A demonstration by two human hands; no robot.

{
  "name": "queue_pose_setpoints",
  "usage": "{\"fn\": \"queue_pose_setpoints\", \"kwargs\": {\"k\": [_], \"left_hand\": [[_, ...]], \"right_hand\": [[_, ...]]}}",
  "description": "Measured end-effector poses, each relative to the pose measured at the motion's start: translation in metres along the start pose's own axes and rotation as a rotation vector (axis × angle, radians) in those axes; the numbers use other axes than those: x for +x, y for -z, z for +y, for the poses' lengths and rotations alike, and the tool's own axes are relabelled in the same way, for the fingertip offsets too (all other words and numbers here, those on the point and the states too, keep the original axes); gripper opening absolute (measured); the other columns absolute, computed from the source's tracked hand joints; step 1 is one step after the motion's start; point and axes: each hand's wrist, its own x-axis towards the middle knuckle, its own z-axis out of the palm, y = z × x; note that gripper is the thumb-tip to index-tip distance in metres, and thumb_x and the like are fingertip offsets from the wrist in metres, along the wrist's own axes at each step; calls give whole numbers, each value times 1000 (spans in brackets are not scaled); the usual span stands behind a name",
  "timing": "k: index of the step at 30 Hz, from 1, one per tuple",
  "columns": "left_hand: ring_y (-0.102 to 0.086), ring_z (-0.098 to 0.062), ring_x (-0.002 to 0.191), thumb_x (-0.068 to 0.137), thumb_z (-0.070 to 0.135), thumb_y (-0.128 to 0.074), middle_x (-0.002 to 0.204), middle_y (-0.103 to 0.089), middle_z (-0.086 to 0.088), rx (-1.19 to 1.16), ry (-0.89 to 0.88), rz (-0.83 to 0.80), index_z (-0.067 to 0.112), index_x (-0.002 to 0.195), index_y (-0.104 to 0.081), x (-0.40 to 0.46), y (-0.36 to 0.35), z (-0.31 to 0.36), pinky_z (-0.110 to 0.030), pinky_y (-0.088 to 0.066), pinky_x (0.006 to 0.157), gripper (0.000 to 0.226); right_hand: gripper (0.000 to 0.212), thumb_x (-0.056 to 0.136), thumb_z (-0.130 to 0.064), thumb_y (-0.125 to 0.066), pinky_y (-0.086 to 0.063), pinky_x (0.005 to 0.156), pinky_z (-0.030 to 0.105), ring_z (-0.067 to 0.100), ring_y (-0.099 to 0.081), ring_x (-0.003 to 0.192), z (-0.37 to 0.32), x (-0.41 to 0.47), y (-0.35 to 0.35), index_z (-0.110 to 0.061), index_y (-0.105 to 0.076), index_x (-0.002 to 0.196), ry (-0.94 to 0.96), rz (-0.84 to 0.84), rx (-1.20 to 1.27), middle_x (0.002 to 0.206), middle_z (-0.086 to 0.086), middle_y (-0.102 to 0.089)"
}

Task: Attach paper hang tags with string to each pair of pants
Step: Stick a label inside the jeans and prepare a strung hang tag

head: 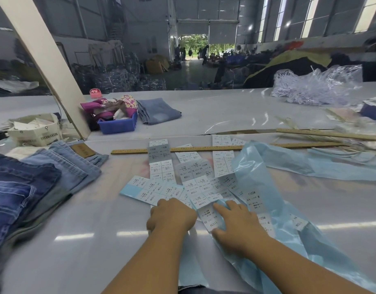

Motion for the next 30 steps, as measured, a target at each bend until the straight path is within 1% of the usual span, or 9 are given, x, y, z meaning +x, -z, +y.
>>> {"fn": "queue_pose_setpoints", "kwargs": {"k": [5,8,12,17,20,22,24,28,30], "left_hand": [[-43,-30,120,86,51,-47,129,-48,-7,58,-198,127,22,126,-51,2,-4,6,-44,-39,101,49],[-60,-22,99,84,36,-60,110,-60,-2,-310,-318,10,23,110,-53,3,-3,11,-36,-53,84,30],[-65,-14,83,86,17,-67,92,-68,1,-661,-344,-29,21,89,-65,7,2,14,-26,-49,64,6],[-64,-19,81,86,9,-71,81,-69,2,-975,-417,-57,18,81,-67,3,6,16,-30,-52,72,10],[-57,-16,90,86,30,-68,95,-59,9,-444,-475,283,27,97,-59,6,2,15,-35,-48,82,14],[-52,-17,97,86,37,-63,97,-52,9,-176,-581,496,29,97,-57,5,-2,14,-35,-40,86,15],[-48,-17,100,86,44,-61,95,-48,10,-146,-679,476,30,90,-62,2,-4,17,-35,-34,86,15],[-39,-10,101,78,69,-59,99,-47,14,-122,-711,382,34,81,-64,7,-11,15,-35,-30,92,35],[-36,-8,101,76,70,-60,101,-47,16,-173,-698,345,35,76,-62,7,-10,13,-33,-27,90,35]], "right_hand": [[70,83,-20,-61,-38,106,35,18,-42,124,-7,-2,8,-28,-32,146,28,202,328,136,-5,-41],[68,86,-3,-58,-51,87,26,8,-55,95,-9,-3,12,-30,-38,144,68,301,610,111,-13,-51],[66,88,-7,-64,-48,69,14,8,-61,82,-7,-2,18,-30,-36,143,28,330,784,90,-9,-61],[51,80,0,-66,-57,84,42,21,-71,84,-1,-1,20,-20,-52,125,-138,77,1026,91,4,-75],[52,80,7,-64,-54,59,27,12,-69,67,1,-1,23,-24,-54,121,-178,101,1083,82,-3,-75],[53,82,8,-64,-55,61,30,13,-70,69,2,1,23,-26,-50,121,-185,151,1128,80,-5,-75],[53,83,8,-65,-58,73,38,23,-72,79,2,1,23,-24,-50,123,-202,201,1187,83,-1,-76],[54,86,7,-65,-58,70,26,17,-70,79,2,0,25,-19,-47,130,-215,227,1305,89,3,-75],[59,88,5,-64,-58,81,34,21,-71,88,2,-1,27,-19,-44,137,-217,222,1296,94,4,-75]]}}
